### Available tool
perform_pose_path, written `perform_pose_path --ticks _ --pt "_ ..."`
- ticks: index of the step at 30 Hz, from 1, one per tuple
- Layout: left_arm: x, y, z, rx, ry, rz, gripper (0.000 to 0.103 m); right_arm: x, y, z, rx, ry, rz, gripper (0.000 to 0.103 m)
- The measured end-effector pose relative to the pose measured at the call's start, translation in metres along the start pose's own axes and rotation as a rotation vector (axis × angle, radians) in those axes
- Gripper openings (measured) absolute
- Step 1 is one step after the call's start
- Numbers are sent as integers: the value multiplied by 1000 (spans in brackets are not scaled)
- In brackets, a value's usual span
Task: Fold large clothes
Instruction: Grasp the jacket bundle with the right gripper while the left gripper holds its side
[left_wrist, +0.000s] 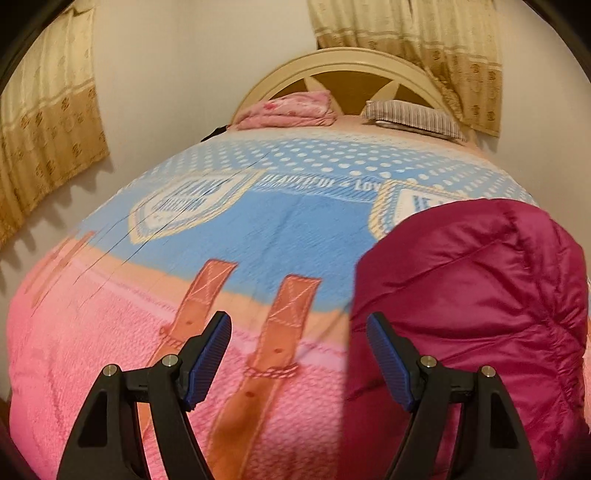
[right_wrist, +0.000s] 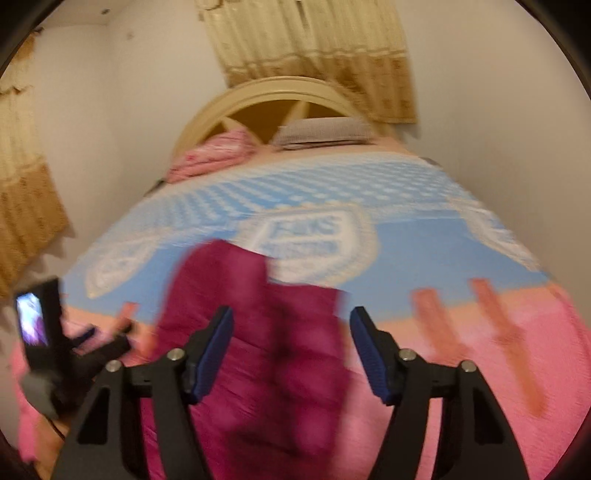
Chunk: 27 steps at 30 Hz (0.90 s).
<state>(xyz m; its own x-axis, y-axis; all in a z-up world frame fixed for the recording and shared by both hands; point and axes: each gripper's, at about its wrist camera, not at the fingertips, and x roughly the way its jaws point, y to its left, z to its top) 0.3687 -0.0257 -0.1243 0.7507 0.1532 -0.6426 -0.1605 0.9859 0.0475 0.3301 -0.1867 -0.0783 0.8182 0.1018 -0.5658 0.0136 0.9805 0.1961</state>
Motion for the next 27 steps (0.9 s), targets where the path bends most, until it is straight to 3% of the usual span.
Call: perform_pose_path --ticks 4,9,21,27 --pt "8 -7 -1 15 7 -6 76 47 20 -10 -16 66 -28 57" --pt "18 -20 -6 38 27 -18 76 80 -4 -41 17 130 -139 56" --pt "32 -60 -29 155 28 17 77 88 -42 -73 87 152 -162 56" --pt "42 -59 -34 132 53 5 82 91 -46 -81 93 155 -162 56"
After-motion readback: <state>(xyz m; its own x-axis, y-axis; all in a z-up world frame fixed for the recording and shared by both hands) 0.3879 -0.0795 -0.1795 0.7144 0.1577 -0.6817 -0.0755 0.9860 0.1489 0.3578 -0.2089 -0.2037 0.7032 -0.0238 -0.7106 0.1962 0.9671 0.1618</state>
